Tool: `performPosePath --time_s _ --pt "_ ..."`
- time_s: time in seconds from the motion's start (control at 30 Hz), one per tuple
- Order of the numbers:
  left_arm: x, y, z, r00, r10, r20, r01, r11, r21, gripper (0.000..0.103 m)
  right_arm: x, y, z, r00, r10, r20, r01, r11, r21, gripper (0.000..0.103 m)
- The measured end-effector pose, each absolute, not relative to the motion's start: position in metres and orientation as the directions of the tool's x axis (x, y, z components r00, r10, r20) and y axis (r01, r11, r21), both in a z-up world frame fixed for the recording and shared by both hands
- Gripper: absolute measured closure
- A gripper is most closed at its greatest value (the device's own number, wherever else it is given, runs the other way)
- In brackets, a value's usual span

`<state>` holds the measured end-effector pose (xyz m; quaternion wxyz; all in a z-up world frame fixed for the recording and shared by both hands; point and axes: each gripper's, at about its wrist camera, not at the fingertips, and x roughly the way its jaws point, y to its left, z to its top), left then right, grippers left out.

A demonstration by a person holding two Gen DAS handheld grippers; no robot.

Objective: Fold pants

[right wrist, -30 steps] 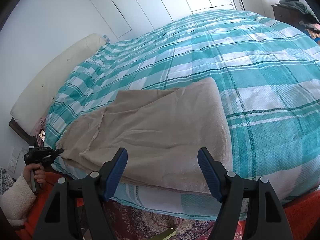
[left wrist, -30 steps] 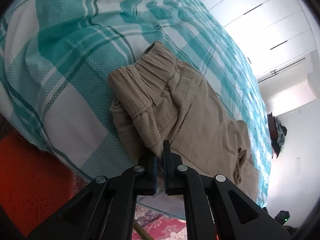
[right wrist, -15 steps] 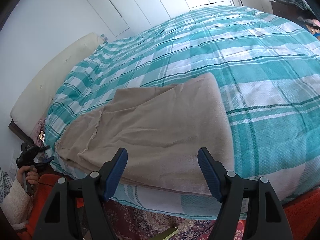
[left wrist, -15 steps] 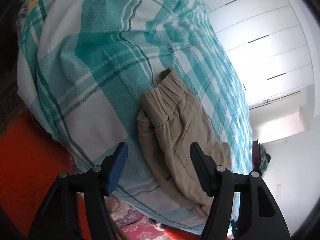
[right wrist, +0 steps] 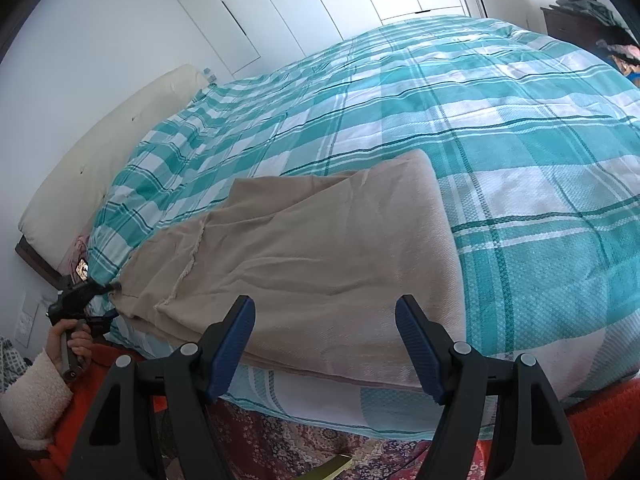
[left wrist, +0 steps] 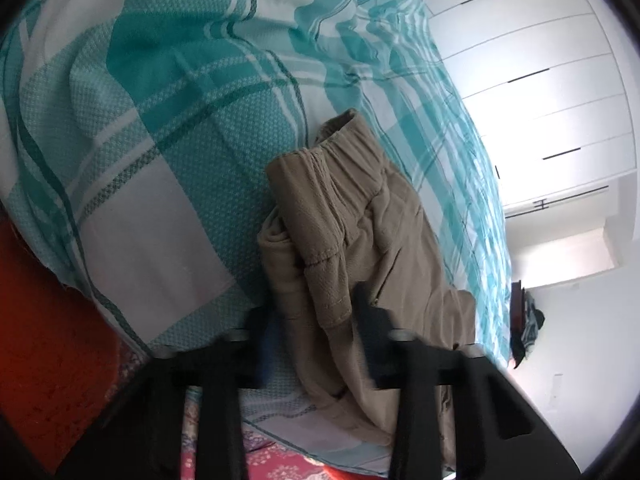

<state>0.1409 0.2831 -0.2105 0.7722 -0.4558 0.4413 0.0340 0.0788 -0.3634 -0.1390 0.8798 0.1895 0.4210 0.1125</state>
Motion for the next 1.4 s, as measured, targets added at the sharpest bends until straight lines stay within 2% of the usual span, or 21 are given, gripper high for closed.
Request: performPosePath --time_s 0.1,0.23,0.53,0.63,0.67,0.73,0.77,0.87,1.0,1.1,1.2,1.3,1.4 --pt "0.14 0.281 -0.198 0.624 -0.336 -0.705 -0.42 0.616 -0.666 0.087 0.079 -0.361 -0.133 0.623 0.343 -0.703 -0.04 0.912 0.409 0.03" --pt "0.141 0.277 -0.185 0.655 -0.319 -0.685 -0.382 0.643 -0.664 0.088 0.09 -0.339 -0.111 0.621 0.386 -0.682 -0.13 0.909 0.396 0.03" --pt "0.131 0.284 -0.208 0.682 -0.345 -0.645 -0.393 0.572 -0.72 0.088 0.174 -0.197 -0.128 0.465 0.41 -0.784 -0.32 0.904 0.283 0.03" --pt "0.131 0.286 -0.208 0.683 -0.35 -0.641 -0.382 0.578 -0.722 0.088 0.181 -0.138 -0.161 0.393 0.322 -0.861 -0.412 0.899 0.148 0.031" --pt "0.131 0.287 -0.209 0.681 -0.355 -0.641 -0.376 0.582 -0.721 0.088 0.171 -0.118 -0.178 0.376 0.253 -0.891 -0.474 0.879 0.05 0.031" --pt "0.13 0.289 -0.212 0.681 -0.364 -0.635 -0.373 0.574 -0.729 0.088 0.148 -0.108 -0.183 0.452 0.205 -0.868 -0.523 0.849 -0.072 0.031" --pt "0.13 0.29 -0.214 0.682 -0.371 -0.631 -0.374 0.564 -0.736 0.088 0.139 -0.11 -0.179 0.473 0.216 -0.854 -0.544 0.834 -0.09 0.031" --pt "0.13 0.292 -0.217 0.682 -0.376 -0.627 -0.376 0.555 -0.742 0.088 0.146 -0.133 -0.159 0.418 0.295 -0.859 -0.509 0.86 0.048 0.031" --pt "0.129 0.294 -0.219 0.685 -0.378 -0.623 -0.38 0.544 -0.748 0.088 0.154 -0.145 -0.125 0.486 0.354 -0.799 -0.497 0.864 0.08 0.031" --pt "0.128 0.295 -0.222 0.688 -0.381 -0.618 -0.386 0.529 -0.756 0.088 0.152 -0.128 -0.127 0.449 0.431 -0.782 -0.543 0.827 0.144 0.031" --pt "0.126 0.295 -0.224 0.687 -0.387 -0.615 -0.383 0.527 -0.759 0.088 0.143 -0.102 -0.137 0.342 0.572 -0.746 -0.631 0.728 0.269 0.031" --pt "0.125 0.296 -0.225 0.684 -0.39 -0.616 -0.379 0.532 -0.757 0.087 0.13 -0.076 -0.149 0.278 0.567 -0.775 -0.68 0.686 0.258 0.035" --pt "0.125 0.297 -0.226 0.684 -0.393 -0.615 -0.379 0.53 -0.759 0.087 0.106 -0.061 -0.155 0.281 0.532 -0.799 -0.732 0.657 0.18 0.039"
